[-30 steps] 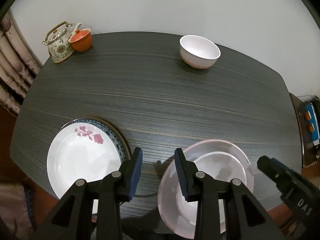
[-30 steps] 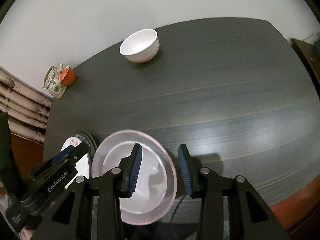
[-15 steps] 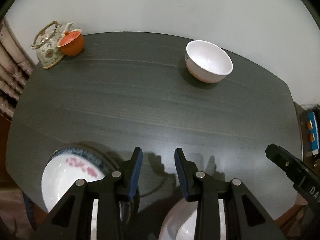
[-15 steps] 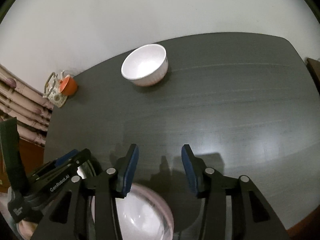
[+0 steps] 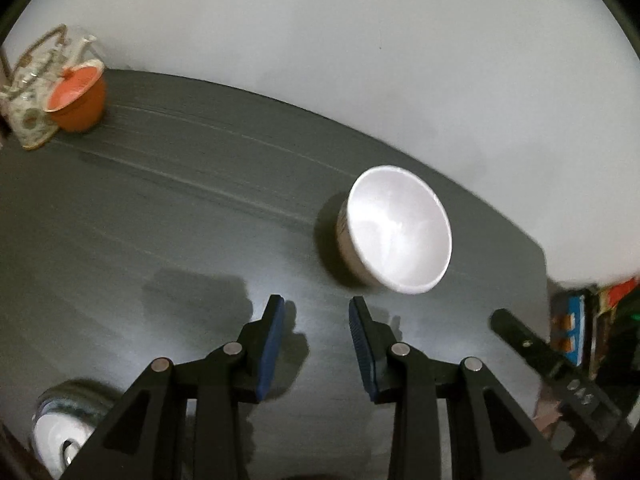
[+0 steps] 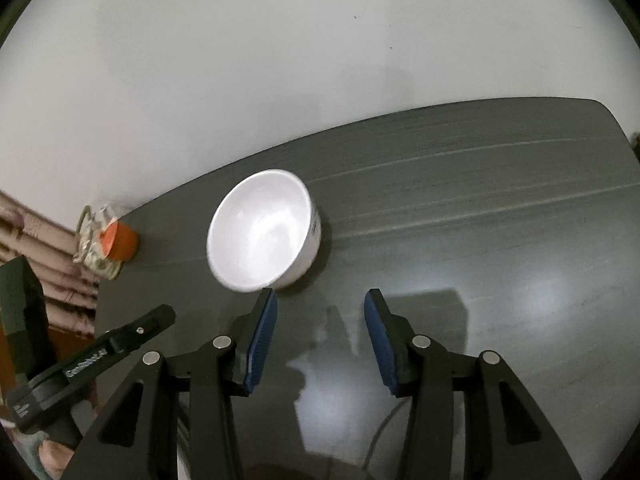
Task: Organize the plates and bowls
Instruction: 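Move both grippers to the rim of the white 'Rabbit' bowl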
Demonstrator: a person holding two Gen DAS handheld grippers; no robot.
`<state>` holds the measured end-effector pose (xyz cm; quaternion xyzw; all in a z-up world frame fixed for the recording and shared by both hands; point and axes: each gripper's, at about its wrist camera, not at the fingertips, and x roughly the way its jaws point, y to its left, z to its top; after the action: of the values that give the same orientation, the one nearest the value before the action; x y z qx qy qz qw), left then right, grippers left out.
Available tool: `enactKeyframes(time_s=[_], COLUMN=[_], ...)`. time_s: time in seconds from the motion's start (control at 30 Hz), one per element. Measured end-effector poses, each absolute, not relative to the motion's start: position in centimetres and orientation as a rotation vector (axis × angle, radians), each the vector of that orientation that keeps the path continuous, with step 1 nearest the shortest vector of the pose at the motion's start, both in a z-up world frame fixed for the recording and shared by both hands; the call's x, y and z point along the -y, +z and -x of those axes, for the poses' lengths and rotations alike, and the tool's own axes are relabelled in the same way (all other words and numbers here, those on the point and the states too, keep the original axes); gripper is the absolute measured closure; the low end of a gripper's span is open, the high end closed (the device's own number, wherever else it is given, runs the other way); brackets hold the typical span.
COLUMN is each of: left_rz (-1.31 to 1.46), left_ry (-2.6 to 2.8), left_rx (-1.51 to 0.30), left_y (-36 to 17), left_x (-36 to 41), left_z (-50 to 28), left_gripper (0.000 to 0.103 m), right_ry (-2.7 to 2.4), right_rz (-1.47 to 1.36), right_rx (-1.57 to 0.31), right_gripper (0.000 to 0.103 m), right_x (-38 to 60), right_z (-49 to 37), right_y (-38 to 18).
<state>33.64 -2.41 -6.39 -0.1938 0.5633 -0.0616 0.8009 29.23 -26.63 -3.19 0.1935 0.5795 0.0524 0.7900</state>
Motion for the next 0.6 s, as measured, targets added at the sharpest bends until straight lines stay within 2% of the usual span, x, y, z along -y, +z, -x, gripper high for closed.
enactKeyframes(time_s=[0.5, 0.6], left_rz=[0.506, 0.503], left_ry=[-0.140, -0.141], left_rx=[-1.290, -1.298], left_y=[-10.7, -11.3], left_x=[4.2, 4.5], left_z=[-40.3, -40.9], left_gripper=[0.069, 0.069], right_ry=[0.095, 0.090], right_rz=[-0.428, -0.439], right_rx=[-1.331, -1.342], right_gripper=[0.060, 0.066], right_x=[24.8, 24.6], right_z=[-35.3, -35.7], right_y=[-8.6, -9.4])
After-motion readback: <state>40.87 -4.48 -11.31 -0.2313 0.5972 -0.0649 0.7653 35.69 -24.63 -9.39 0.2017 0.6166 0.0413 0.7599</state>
